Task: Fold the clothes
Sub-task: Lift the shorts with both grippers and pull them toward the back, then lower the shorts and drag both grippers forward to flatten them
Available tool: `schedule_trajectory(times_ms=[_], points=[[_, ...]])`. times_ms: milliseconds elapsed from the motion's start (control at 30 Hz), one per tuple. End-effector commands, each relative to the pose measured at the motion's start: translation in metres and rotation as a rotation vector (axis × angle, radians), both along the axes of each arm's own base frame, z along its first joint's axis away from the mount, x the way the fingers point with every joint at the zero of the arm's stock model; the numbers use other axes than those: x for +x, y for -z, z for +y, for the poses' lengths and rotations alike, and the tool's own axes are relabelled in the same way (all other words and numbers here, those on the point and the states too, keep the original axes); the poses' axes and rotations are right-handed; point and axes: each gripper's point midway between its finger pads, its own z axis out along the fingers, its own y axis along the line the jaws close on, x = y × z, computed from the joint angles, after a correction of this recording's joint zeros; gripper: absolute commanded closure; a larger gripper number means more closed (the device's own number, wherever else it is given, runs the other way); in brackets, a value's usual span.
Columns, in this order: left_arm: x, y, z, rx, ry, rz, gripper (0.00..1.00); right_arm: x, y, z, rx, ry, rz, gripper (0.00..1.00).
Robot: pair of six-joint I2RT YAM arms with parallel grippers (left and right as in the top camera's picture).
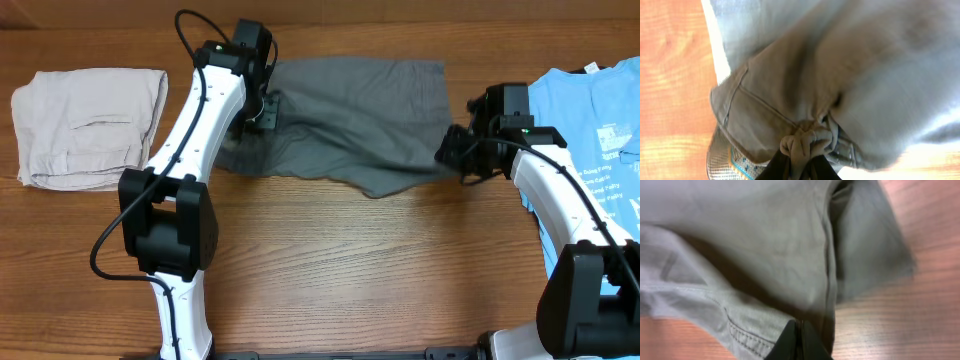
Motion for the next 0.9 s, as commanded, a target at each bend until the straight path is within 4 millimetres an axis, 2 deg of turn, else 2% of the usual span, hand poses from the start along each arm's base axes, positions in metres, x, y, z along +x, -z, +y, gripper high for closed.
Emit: schedule_trajectory(times_ms=[0, 67, 167, 200, 300, 500, 667, 867], points=[[-0.017, 0.022, 0.006, 0.016, -0.102, 0.093, 0.88, -0.017, 0.005, -0.001, -0.001, -0.004, 0.078, 0.96], [-0.027, 0.039, 0.007, 0.029, -0.109, 0.136, 0.88, -0.026, 0.012, 0.0, -0.001, -0.005, 0.118, 0.96], [-0.033, 0.066, 0.009, 0.035, -0.11, 0.155, 0.89, -0.025, 0.022, -0.003, -0.016, -0.001, 0.116, 0.96], [-0.032, 0.08, 0.01, 0.033, -0.111, 0.138, 0.89, -0.023, 0.026, -0.003, -0.019, -0.001, 0.11, 0.96], [-0.027, 0.102, 0.01, 0.02, -0.114, 0.093, 0.9, -0.018, 0.037, -0.003, -0.02, 0.0, 0.103, 0.96], [-0.018, 0.132, 0.011, 0.0, -0.119, 0.006, 0.92, -0.007, 0.066, -0.003, -0.018, 0.004, 0.107, 0.96], [-0.001, 0.14, 0.015, 0.009, -0.128, -0.097, 0.93, 0.012, 0.082, -0.003, -0.018, 0.005, 0.06, 0.96], [0.027, 0.134, 0.017, -0.005, -0.143, -0.214, 0.93, 0.042, 0.092, -0.005, -0.026, 0.012, -0.045, 0.96]])
